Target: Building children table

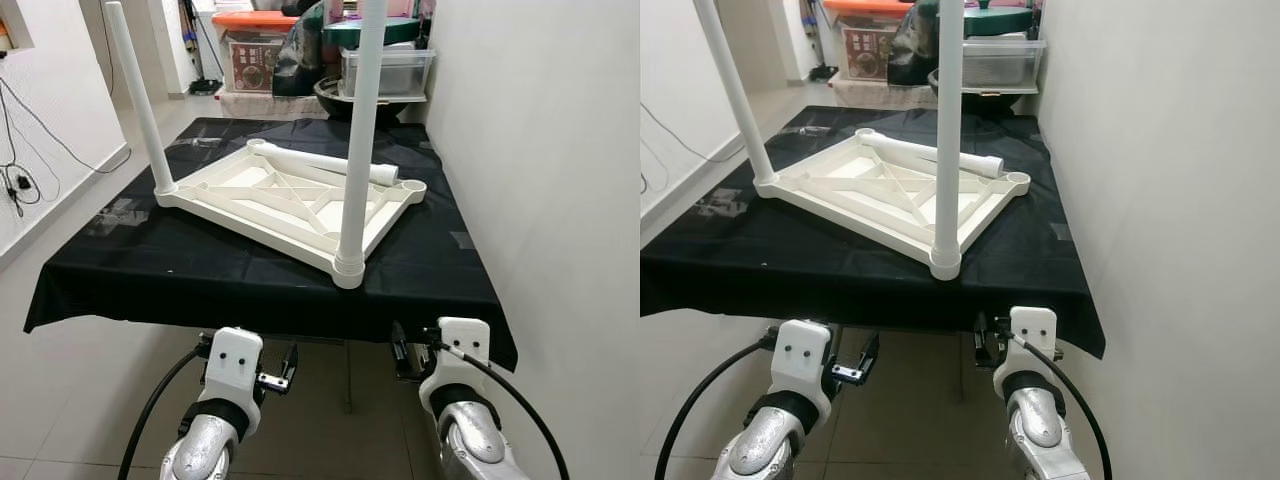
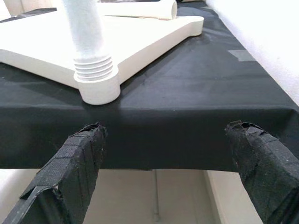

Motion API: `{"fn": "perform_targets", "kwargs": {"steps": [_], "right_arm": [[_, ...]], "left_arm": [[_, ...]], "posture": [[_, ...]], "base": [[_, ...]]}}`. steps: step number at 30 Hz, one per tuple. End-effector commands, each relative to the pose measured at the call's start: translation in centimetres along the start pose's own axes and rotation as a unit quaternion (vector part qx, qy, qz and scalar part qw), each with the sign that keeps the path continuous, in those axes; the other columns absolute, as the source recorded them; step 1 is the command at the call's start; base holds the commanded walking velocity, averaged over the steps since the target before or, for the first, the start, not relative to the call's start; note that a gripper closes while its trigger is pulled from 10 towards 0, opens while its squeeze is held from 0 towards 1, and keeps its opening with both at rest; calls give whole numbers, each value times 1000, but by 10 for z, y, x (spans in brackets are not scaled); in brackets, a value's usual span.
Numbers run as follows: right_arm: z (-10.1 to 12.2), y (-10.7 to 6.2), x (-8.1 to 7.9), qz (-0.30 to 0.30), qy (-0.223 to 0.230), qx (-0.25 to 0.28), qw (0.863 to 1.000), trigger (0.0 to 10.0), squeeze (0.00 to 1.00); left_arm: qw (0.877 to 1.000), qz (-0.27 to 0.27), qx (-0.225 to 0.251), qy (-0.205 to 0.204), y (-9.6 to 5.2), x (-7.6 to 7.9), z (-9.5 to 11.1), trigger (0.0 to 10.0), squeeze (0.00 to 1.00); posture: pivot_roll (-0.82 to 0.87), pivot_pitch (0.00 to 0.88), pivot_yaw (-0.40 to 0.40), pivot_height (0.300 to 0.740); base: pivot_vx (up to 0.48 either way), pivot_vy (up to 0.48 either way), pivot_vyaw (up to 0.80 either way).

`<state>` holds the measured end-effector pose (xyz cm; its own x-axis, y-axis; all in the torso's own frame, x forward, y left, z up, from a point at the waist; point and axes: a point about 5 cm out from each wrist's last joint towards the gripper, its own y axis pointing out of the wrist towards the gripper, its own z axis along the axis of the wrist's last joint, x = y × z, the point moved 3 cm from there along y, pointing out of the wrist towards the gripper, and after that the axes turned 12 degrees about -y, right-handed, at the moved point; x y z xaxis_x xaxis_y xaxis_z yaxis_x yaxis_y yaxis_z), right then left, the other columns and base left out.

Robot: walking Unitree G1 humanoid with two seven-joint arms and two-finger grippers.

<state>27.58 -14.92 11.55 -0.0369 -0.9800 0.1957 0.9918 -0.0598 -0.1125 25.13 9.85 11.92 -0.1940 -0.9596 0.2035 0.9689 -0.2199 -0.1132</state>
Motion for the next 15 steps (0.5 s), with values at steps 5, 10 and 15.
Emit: {"fn": "perform_targets", "kwargs": {"steps": [5,10,15], "right_arm": [[-4,1,-1,3,-2,-12,1000,10000,0],[-3,1,-1,2,-3,-12,1000,10000,0],[-3,2,-2,4,-6,-12,1000,10000,0]], "left_arm": [[1000,5,-14,6,1,-2,-4,10000,0],[1000,3,-14,8,1,-1,-4,10000,0],[1000,4,-15,8,1,-1,-4,10000,0]], "posture": [[61,64,3,740],[64,69,2,740],[63,71,2,740]], "base": [[-158,0,0],[-275,0,0],[-286,0,0]]}}
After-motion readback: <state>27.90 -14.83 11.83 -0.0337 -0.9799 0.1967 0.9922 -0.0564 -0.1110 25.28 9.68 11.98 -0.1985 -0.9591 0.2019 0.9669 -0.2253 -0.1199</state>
